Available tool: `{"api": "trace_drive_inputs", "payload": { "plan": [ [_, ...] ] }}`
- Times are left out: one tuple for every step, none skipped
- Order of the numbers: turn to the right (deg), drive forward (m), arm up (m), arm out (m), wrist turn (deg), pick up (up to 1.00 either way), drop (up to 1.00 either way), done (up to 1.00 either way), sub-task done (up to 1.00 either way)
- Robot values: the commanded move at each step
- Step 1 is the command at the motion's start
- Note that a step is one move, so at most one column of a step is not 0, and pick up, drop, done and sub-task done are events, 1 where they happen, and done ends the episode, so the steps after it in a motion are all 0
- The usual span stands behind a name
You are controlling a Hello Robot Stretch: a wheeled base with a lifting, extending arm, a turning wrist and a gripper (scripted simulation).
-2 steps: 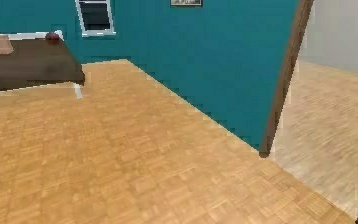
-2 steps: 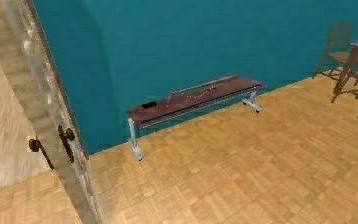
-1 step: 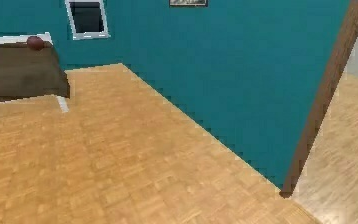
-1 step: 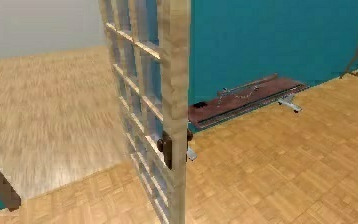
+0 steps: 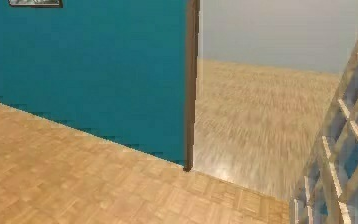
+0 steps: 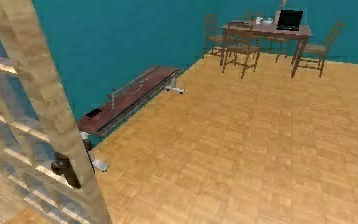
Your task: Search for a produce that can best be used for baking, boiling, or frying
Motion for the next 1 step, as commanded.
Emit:
{"api": "trace_drive_inputs", "payload": {
  "plan": [
    [0.0, 0.45, 0.00, 0.00, 0.0, 0.00, 0.00, 0.00, 0.00]
  ]
}}
